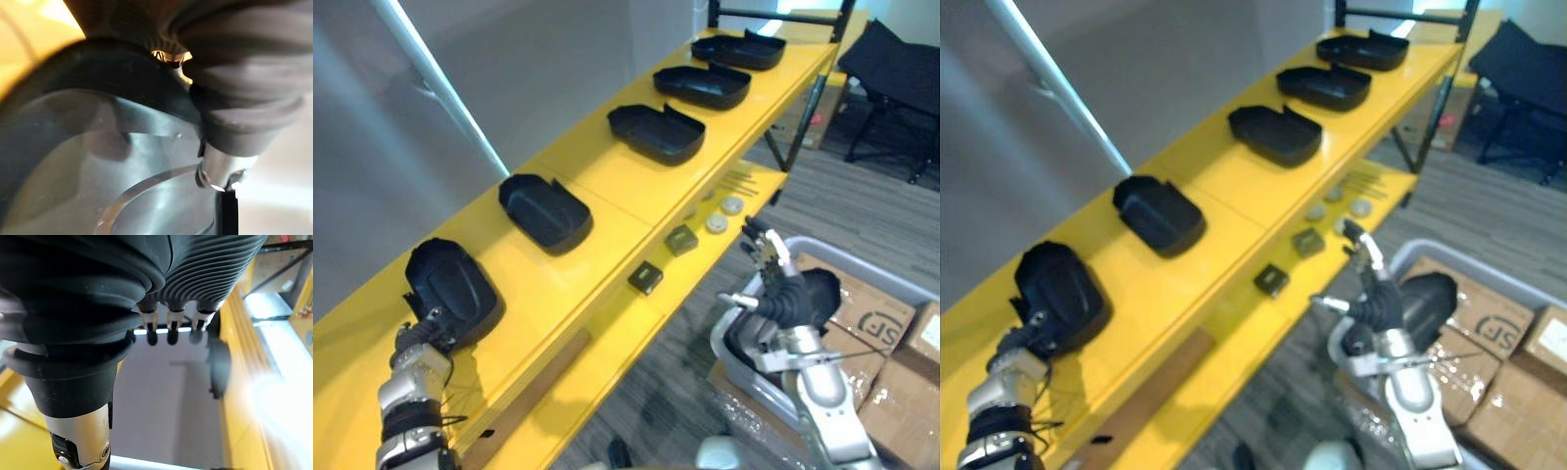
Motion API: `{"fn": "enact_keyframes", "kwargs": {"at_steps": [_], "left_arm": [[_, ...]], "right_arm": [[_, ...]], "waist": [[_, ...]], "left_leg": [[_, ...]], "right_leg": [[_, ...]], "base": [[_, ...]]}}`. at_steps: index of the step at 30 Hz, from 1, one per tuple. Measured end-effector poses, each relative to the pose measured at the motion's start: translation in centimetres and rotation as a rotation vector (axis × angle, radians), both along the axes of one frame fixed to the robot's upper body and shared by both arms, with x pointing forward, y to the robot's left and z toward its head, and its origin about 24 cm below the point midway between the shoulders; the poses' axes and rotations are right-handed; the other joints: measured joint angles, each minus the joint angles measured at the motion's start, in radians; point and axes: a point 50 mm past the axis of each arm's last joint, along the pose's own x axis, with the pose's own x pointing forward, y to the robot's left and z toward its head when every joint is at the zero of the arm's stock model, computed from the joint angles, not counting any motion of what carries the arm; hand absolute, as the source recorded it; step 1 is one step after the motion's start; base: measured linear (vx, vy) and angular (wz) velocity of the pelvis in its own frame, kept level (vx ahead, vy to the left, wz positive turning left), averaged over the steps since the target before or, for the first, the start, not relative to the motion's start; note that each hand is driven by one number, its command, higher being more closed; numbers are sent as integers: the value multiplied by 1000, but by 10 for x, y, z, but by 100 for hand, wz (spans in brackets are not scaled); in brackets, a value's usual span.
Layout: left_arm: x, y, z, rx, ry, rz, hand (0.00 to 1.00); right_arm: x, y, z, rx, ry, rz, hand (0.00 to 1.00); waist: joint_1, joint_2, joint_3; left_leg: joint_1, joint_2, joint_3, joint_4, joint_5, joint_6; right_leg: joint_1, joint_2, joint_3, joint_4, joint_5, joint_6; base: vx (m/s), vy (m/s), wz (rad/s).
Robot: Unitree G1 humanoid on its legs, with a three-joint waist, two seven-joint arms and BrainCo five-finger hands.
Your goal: Walk over and take plastic housings, then place them on the shelf
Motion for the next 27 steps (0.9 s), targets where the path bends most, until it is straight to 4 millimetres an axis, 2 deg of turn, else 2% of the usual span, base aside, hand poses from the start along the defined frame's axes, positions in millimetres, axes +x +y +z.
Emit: {"fn": "enact_keyframes", "kwargs": {"at_steps": [4,6,7,8,10,12,17,19,21,22,24,26,27], "left_arm": [[11,5,26,82,-109,136,0],[19,11,59,175,-241,196,0],[20,18,83,248,-326,237,0],[20,22,96,290,-365,253,0],[14,33,135,443,-491,321,0],[8,36,149,524,-551,360,0],[-14,39,155,601,-632,393,0],[-24,39,155,655,-622,392,0],[-31,41,152,703,-582,389,0],[-34,41,150,709,-576,387,0],[-37,41,150,720,-575,386,0],[-54,43,155,791,-593,415,0],[-55,43,155,803,-589,418,0]], "right_arm": [[-1,2,1,21,-18,-14,0],[-1,5,-2,35,-30,-13,0],[-1,5,-4,38,-32,-16,0],[-1,5,-4,39,-35,-22,0],[-2,5,-3,50,-62,-34,0],[-4,4,0,58,-92,-39,0],[-5,6,2,64,-125,-52,0],[-4,7,3,75,-131,-55,0],[-3,9,5,84,-142,-50,0],[-1,10,7,85,-151,-45,0],[2,12,11,88,-170,-33,0],[9,21,21,109,-219,1,0],[9,21,22,111,-222,2,0]], "waist": [[-6,-11,7],[-12,-12,7],[-11,-11,8],[-11,-11,8],[-10,-8,7],[-8,-3,4],[17,5,2],[21,3,1],[45,3,-20],[47,3,-33],[56,-4,-42],[80,-20,-53],[83,-21,-54]], "left_leg": [[0,-2,-11,-3,6,1],[4,-3,-25,-10,12,0],[6,-2,-25,-16,15,0],[7,-2,-25,-16,15,0],[17,-1,-24,-16,15,0],[25,-1,-26,-16,15,0],[32,1,-32,-16,16,-1],[31,0,-51,-16,18,0],[24,2,-58,-16,18,0],[16,0,-77,-16,21,0],[16,-1,-86,-16,22,0],[16,0,-110,-16,23,-1],[16,0,-113,-16,23,-1]], "right_leg": [[3,0,-6,-2,0,0],[16,-1,-21,-6,0,0],[16,0,-22,-7,0,0],[16,0,-22,-7,0,0],[25,1,-22,-7,0,0],[38,0,-26,-13,0,0],[53,3,-36,-25,1,0],[71,1,-59,-36,4,0],[73,4,-69,-50,10,0],[82,4,-83,-60,13,0],[91,4,-94,-68,16,2],[120,7,-124,-94,21,0],[122,7,-128,-97,22,0]], "base": [[1,-1,7],[3,-5,14],[-2,-5,6],[0,0,0],[0,-4,-2],[-3,-2,2],[-6,0,2],[-17,-4,23],[4,-12,19],[24,-17,28],[39,-15,26],[17,-13,23],[3,-9,25]]}}
